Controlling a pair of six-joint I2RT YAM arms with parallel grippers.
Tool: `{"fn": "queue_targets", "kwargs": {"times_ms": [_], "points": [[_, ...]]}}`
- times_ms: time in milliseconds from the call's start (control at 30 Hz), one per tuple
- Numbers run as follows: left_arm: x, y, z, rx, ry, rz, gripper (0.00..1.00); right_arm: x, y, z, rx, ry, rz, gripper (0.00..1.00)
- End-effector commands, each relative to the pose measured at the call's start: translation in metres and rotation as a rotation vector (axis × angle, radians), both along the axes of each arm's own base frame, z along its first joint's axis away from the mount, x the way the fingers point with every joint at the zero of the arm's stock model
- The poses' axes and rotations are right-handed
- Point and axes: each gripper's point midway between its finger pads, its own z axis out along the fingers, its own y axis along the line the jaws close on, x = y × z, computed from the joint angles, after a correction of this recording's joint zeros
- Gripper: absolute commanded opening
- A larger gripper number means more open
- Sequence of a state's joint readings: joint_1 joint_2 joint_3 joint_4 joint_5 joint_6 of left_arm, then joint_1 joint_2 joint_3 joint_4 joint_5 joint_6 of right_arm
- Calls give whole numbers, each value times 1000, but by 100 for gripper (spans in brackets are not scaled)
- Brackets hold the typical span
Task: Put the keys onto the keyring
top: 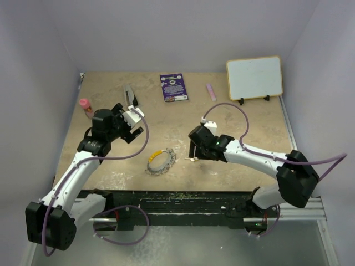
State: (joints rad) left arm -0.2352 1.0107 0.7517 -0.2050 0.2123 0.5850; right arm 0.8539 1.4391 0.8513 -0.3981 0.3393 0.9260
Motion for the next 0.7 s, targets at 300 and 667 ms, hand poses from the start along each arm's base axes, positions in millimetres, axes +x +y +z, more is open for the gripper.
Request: {"fn": "queue_targets", "kwargs": {"times_ms": [300,667], "points": [[-12,37,12,-115,-6,176,98,75,144,60,-9,-257,703,57],[-16,40,16,-146,7,180,98,58,155,22,-5,-178,903,42]]}}
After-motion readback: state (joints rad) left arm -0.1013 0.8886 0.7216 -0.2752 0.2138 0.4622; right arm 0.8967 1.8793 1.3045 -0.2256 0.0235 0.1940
